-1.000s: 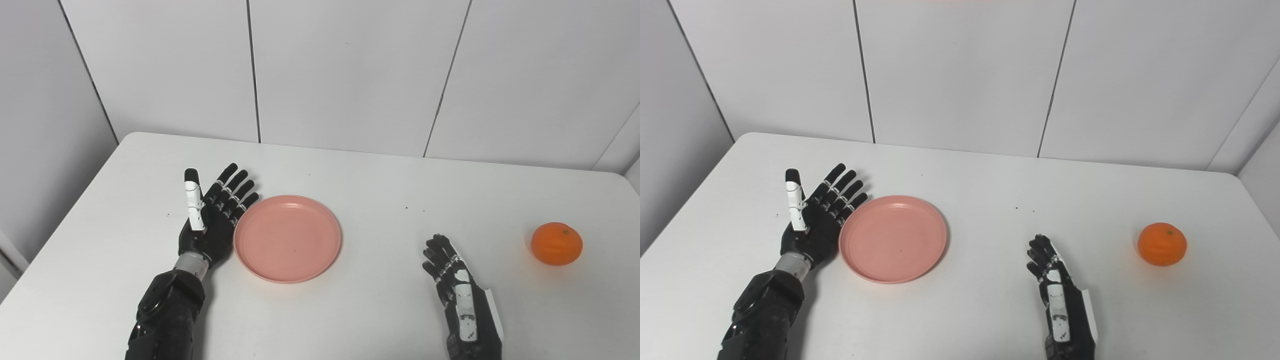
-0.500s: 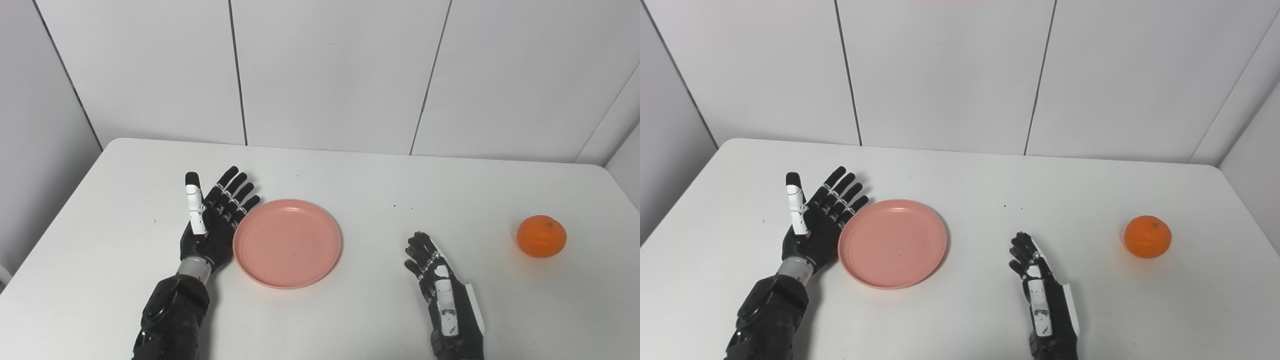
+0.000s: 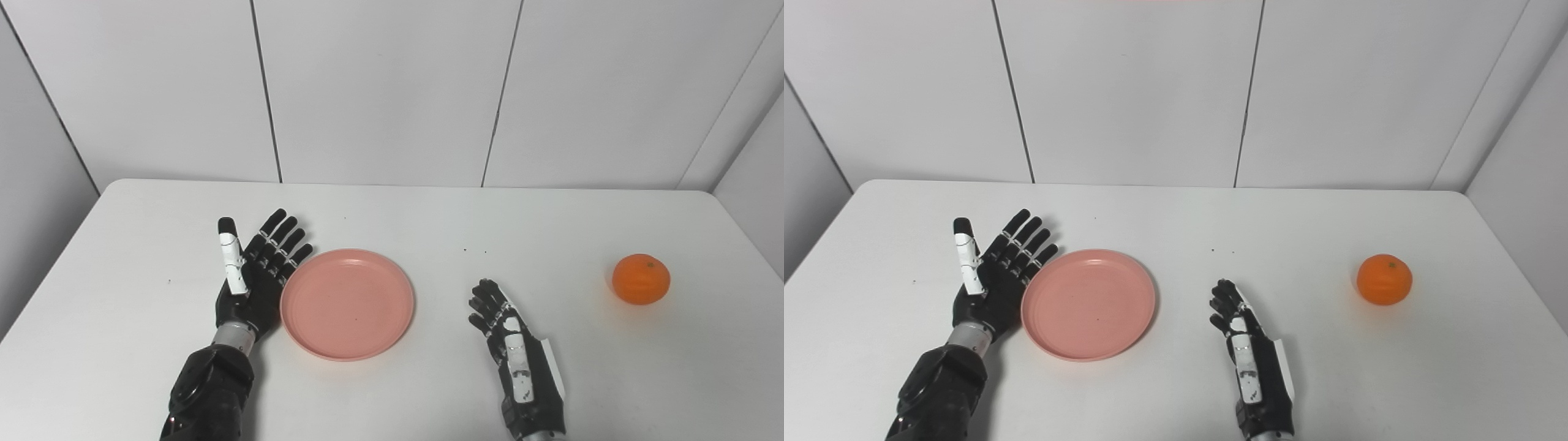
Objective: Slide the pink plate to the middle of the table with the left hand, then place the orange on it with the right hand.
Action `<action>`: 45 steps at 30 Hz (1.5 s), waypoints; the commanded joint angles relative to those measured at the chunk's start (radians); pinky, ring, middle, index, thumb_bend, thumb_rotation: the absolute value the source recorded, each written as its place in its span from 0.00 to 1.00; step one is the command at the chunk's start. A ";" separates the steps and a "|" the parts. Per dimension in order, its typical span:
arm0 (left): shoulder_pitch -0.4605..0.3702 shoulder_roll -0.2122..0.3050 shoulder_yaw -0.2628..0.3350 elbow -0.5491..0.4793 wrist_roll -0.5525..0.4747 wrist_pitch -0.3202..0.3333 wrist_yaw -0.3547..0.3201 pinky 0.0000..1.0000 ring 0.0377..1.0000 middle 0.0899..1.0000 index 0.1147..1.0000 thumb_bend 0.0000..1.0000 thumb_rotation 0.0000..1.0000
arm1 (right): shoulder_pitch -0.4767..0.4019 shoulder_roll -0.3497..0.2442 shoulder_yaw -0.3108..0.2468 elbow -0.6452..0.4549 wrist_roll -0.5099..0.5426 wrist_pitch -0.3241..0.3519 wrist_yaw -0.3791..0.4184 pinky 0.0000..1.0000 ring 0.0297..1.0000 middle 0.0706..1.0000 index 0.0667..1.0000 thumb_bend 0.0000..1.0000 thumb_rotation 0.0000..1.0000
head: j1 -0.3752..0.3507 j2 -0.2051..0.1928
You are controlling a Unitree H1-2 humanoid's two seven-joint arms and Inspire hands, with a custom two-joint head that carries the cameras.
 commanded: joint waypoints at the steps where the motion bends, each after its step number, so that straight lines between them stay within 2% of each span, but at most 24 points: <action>1: 0.016 -0.013 -0.009 0.026 0.012 0.068 0.027 0.82 0.87 0.84 0.75 0.95 0.88 | 0.013 0.015 0.008 0.032 -0.003 0.001 -0.003 0.88 0.88 0.87 0.86 0.86 0.95 | -0.005 0.000; 11: 0.018 -0.017 -0.020 0.021 0.008 0.078 0.032 0.82 0.86 0.82 0.74 0.94 0.89 | 0.001 0.030 0.013 0.048 -0.040 -0.008 -0.020 0.88 0.88 0.87 0.87 0.84 0.97 | -0.047 -0.001; 13: 0.021 -0.018 -0.019 0.018 0.005 0.079 0.032 0.82 0.86 0.83 0.75 0.94 0.90 | -0.002 0.033 0.015 0.053 -0.051 -0.012 -0.028 0.91 0.88 0.87 0.86 0.84 0.96 | -0.056 -0.003; 15: 0.022 -0.020 -0.017 0.015 -0.002 0.083 0.030 0.85 0.87 0.84 0.75 0.93 0.89 | -0.005 0.035 0.017 0.058 -0.064 -0.020 -0.034 0.96 0.90 0.87 0.86 0.82 0.97 | -0.064 -0.003; 18: 0.023 -0.022 -0.014 0.010 -0.009 0.089 0.028 0.87 0.88 0.85 0.75 0.93 0.89 | -0.009 0.035 0.022 0.067 -0.087 -0.037 -0.044 0.97 0.91 0.87 0.87 0.81 0.98 | -0.075 -0.005; 28: 0.018 -0.022 -0.011 0.016 -0.016 0.092 0.011 0.90 0.88 0.84 0.73 0.95 0.87 | -0.017 0.043 0.029 0.083 -0.122 -0.063 -0.067 0.97 0.92 0.88 0.87 0.78 0.99 | -0.113 -0.012; 33: 0.020 -0.028 -0.016 0.012 -0.020 0.094 0.011 0.90 0.88 0.83 0.76 0.96 0.87 | -0.018 0.046 0.033 0.080 -0.126 -0.051 -0.071 0.96 0.93 0.88 0.88 0.81 0.99 | -0.109 -0.006; 45: 0.025 -0.038 -0.023 0.015 -0.014 0.085 0.018 0.92 0.89 0.84 0.74 0.95 0.87 | -0.012 0.035 0.027 0.063 -0.112 -0.042 -0.066 0.97 0.93 0.89 0.88 0.80 0.98 | -0.087 -0.003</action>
